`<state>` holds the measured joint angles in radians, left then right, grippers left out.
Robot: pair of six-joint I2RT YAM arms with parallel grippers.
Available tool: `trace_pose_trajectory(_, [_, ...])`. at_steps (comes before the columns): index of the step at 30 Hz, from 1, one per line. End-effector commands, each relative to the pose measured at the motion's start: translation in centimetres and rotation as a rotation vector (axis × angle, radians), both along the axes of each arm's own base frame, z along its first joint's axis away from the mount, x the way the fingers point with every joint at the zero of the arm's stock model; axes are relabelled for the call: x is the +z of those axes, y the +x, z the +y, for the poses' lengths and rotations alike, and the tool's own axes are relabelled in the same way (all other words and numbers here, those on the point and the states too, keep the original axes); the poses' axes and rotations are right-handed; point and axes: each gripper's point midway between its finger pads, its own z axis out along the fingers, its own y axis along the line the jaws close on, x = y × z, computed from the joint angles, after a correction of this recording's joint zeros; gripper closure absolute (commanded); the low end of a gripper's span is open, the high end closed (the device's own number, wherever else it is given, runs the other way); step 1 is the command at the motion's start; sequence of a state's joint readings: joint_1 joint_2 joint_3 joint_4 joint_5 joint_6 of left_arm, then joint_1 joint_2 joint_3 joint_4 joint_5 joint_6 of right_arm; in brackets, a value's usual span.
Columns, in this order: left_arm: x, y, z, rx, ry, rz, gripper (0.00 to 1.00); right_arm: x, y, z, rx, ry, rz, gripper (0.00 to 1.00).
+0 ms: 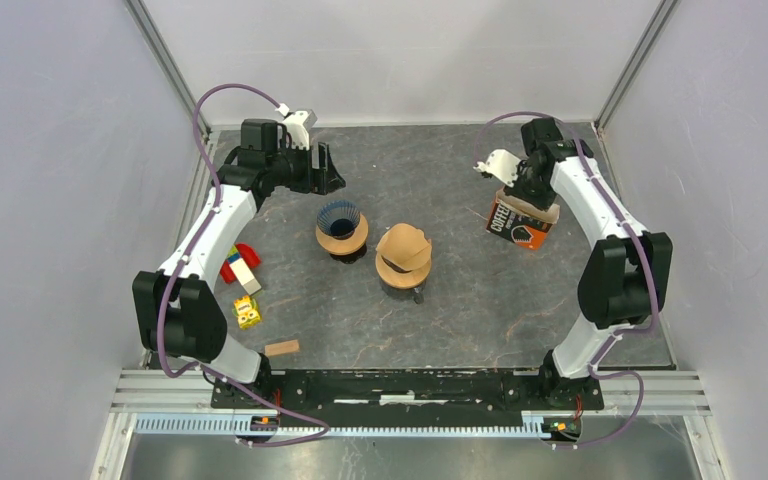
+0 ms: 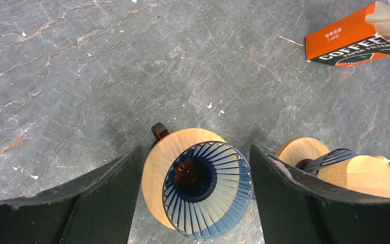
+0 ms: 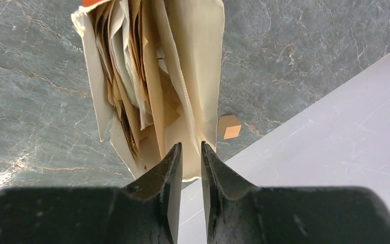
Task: Place the coffee filter in the dripper
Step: Pick up the coffee filter from the coffee filter holder.
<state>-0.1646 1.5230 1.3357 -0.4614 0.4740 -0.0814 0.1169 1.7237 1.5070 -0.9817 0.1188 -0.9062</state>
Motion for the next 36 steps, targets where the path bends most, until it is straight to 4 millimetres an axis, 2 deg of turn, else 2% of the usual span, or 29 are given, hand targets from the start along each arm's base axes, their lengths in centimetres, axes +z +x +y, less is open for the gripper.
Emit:
trace_pose_trajectory(1, [2.3, 0.4, -0.2, -0.001, -0.028, -0.06, 0.18, -0.2, 0.6, -0.5, 0.002, -0.026, -0.013, 0.75])
trace_pose_trajectory(11, [2.2, 0.4, -0.2, 0.0, -0.026, -0.058, 0.18, -0.5, 0.8, -0.8, -0.002, -0.046, -0.018, 0.75])
trace_pose_trajectory(18, [2.3, 0.4, -0.1, 0.0, -0.024, -0.063, 0.18, -1.0, 0.8, -0.9, -0.005, -0.054, -0.008, 0.82])
trace_pose_trajectory(22, [2.3, 0.4, -0.1, -0.001, -0.023, -0.063, 0.18, -0.6, 1.1, -0.9, -0.004, -0.052, -0.02, 0.9])
trace_pose_trajectory(26, [2.4, 0.4, -0.1, -0.001, -0.024, -0.065, 0.18, 0.4, 1.3, -0.5, 0.002, -0.033, -0.037, 0.99])
trace_pose_trajectory(31, [2.6, 0.5, -0.1, -0.002, -0.02, -0.067, 0.18, 2.5, 1.5, -0.4, 0.01, -0.016, -0.07, 1.0])
trace_pose_trajectory(36, [2.8, 0.7, 0.1, -0.003, -0.005, -0.08, 0.17, 5.7, 1.6, -0.4, 0.012, -0.005, -0.125, 1.0])
